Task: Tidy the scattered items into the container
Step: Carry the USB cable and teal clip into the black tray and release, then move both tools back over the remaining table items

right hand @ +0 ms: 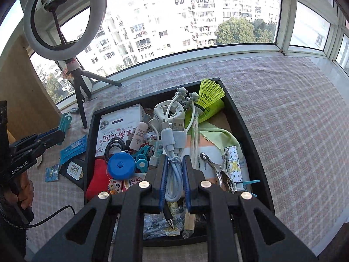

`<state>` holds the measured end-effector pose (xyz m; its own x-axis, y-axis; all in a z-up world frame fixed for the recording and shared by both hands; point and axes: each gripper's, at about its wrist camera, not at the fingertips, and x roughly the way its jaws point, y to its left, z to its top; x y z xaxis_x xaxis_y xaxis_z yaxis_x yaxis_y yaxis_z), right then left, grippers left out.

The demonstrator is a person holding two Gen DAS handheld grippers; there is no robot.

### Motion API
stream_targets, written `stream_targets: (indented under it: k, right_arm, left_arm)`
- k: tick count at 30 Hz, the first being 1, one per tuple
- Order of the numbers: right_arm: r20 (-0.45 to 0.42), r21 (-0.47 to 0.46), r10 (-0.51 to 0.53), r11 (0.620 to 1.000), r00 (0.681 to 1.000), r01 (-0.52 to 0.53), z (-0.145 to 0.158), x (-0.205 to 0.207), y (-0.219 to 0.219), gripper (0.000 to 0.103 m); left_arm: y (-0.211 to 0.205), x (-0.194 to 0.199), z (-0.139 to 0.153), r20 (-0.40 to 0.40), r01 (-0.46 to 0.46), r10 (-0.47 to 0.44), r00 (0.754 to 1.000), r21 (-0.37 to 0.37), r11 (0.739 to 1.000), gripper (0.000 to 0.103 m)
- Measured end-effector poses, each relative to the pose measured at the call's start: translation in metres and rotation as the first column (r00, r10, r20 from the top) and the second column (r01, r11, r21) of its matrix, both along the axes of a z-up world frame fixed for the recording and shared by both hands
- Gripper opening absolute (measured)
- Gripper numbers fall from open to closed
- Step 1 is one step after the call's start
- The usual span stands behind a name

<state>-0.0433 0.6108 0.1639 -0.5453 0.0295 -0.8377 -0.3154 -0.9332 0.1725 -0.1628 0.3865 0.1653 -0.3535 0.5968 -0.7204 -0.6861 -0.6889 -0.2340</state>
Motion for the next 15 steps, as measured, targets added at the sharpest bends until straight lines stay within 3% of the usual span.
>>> stream_targets:
  k: [1,2,4,5,10,15]
  right_arm:
    - [-0.001,0.007,-0.005,1.0,1.0,0.005,0.0,0.002,0.003,0.018]
    - [0.002,0.022,-0.03,0.999,1.0,0.03,0.001,0.003,0.005,0.029]
    - [-0.027,0.022,-0.065,0.998,0.998,0.066,0.006,0.01,0.01,0.044]
    - [-0.044,0.011,-0.069,0.998,0.997,0.069,0.008,0.012,0.013,0.046]
    - [-0.064,-0.009,-0.066,0.998,0.996,0.066,0.01,0.014,0.009,0.046]
    - [-0.092,-0.037,-0.016,0.999,0.996,0.013,0.009,0.016,-0.018,0.046]
  left_arm:
    - [0.007,-0.001,0.001,-0.005,-0.006,0.006,1.0,-0.013,1.0,0.041]
    - [0.012,-0.002,0.003,-0.003,-0.011,0.011,1.0,-0.018,1.0,0.061]
    - [0.011,0.0,0.007,-0.01,-0.011,0.011,1.0,0.004,1.0,0.06]
    - [0.008,0.001,0.008,-0.018,-0.014,0.014,1.0,0.004,1.0,0.06]
    - [-0.023,0.002,0.004,-0.015,-0.039,0.038,0.999,-0.013,0.999,0.057]
    - [-0.094,0.005,-0.008,0.008,-0.134,0.134,0.991,-0.026,0.991,0.056]
